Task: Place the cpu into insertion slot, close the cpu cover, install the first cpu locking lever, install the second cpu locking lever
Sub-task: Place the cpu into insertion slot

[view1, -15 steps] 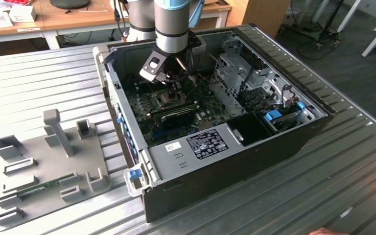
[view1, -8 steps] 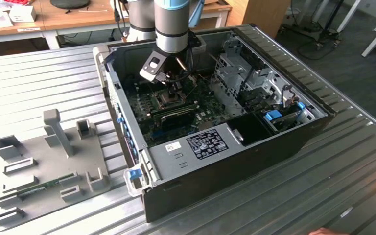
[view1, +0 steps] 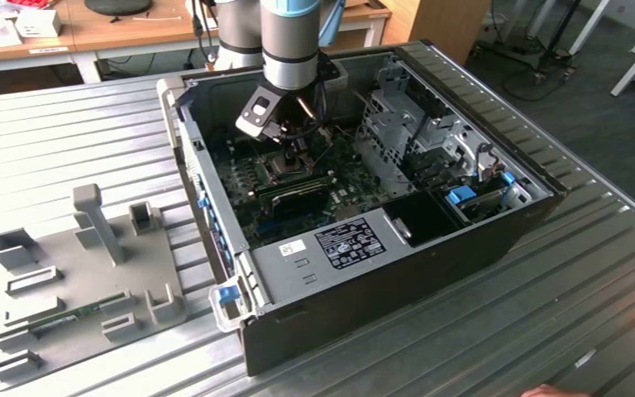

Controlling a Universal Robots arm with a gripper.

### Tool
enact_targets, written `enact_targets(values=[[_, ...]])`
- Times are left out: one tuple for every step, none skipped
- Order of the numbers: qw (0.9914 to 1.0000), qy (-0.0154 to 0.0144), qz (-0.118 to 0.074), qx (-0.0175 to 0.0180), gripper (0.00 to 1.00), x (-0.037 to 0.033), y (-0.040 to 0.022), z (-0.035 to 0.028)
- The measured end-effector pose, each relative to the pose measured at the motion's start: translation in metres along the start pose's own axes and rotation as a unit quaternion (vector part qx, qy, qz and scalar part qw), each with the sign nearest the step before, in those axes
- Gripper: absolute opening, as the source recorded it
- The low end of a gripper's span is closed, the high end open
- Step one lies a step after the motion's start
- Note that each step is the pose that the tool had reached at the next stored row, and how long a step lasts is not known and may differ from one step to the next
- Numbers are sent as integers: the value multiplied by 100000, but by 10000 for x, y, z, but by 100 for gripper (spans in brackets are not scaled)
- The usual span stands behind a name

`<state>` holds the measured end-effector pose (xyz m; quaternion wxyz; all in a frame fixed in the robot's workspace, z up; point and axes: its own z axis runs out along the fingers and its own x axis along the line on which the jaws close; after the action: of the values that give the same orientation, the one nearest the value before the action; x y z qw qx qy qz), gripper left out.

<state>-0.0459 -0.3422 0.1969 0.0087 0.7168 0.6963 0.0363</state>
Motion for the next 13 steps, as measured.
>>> enact_targets(values=[[100000,3,-1,-2,11,0,0,0],[100000,3,0,-2,11,0,0,1],[100000,-2,-1,1,11,0,0,0],[100000,-6,-1,1,11,-1,0,1],[100000,-5,-3,2,11,-1,0,0],[100000,7,0,-6,11,0,0,-2],[100000,34,2,-24,11,1,1,-7],[100000,89,5,-63,11,3,3,-18],[100000,185,9,-110,11,7,6,-31],[100000,104,5,-58,11,7,6,-56],[100000,40,3,-25,11,6,7,-84],[100000,49,1,-29,11,7,8,-106],[100000,41,1,-23,11,7,9,-129]])
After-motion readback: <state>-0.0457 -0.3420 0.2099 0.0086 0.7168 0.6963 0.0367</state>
